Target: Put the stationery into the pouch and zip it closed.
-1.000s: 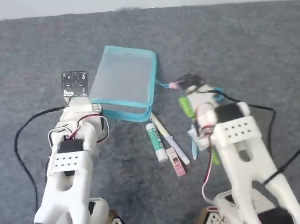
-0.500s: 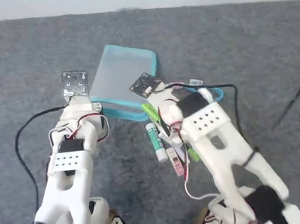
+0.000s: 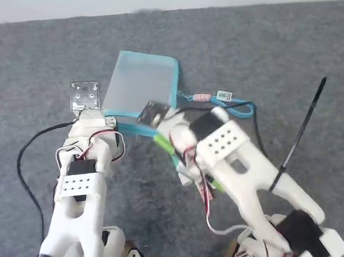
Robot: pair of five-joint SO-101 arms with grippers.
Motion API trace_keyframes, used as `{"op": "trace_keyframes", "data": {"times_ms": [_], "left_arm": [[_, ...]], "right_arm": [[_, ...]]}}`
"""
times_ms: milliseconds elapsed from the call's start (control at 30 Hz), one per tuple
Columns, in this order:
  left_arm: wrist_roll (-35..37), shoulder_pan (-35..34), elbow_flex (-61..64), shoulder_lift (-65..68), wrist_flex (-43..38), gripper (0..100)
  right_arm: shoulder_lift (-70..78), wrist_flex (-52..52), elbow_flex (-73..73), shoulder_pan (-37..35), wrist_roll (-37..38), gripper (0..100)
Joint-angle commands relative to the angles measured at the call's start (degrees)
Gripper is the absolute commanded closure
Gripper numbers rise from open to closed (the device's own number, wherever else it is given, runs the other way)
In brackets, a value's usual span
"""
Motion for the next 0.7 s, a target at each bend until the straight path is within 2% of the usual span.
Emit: {"op": "trace_keyframes", "data": {"times_ms": [0, 200, 467, 667], "left_arm": [[0.4, -0.2, -0.7, -0.2, -2.3, 99], [0.4, 0.2, -0.7, -0.2, -2.0, 99], [-2.8, 6.7, 0.8, -0.7, -1.7, 99], [-2.9, 7.2, 0.7, -0.7, -1.7, 99]], "right_arm": [[-6.3, -2.0, 1.1, -0.7, -2.1, 99.1], [-4.4, -1.8, -2.2, 1.8, -3.0, 99.1], [7.6, -1.8, -12.0, 5.5, -4.7, 99.1], [13.6, 0.2, -16.7, 7.9, -5.1, 99.1]]}}
